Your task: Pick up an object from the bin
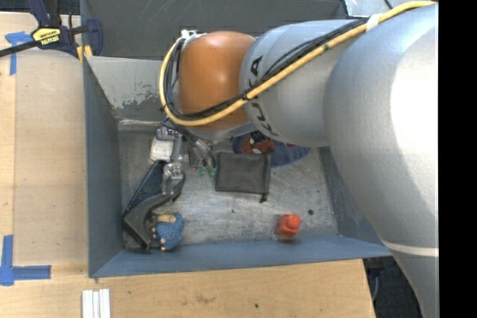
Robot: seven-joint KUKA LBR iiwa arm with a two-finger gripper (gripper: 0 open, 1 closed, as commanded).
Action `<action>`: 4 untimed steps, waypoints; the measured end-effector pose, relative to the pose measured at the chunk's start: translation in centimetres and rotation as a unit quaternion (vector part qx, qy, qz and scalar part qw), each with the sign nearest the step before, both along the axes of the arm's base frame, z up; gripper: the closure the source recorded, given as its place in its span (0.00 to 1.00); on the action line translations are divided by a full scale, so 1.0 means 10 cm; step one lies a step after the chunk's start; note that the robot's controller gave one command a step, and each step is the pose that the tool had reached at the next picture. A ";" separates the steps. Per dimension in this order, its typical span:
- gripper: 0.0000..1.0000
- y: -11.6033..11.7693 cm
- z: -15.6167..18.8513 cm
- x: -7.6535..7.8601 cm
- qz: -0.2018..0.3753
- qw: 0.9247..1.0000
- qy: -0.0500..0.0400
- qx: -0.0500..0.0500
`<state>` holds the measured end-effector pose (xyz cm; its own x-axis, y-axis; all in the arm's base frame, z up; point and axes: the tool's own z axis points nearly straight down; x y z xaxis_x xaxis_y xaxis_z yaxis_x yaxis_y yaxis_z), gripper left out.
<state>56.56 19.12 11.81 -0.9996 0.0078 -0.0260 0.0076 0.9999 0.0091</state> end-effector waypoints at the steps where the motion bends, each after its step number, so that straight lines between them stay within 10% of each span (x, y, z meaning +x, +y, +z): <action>1: 0.00 0.02 0.00 -0.01 0.032 0.999 -0.001 0.000; 3: 0.00 0.05 -0.01 -0.02 0.151 0.989 -0.001 -0.001; 4: 0.00 0.20 -0.02 -0.07 0.370 0.929 -0.009 -0.004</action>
Offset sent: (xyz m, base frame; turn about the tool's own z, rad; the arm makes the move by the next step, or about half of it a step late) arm -0.0319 0.0119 -0.0481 -0.2773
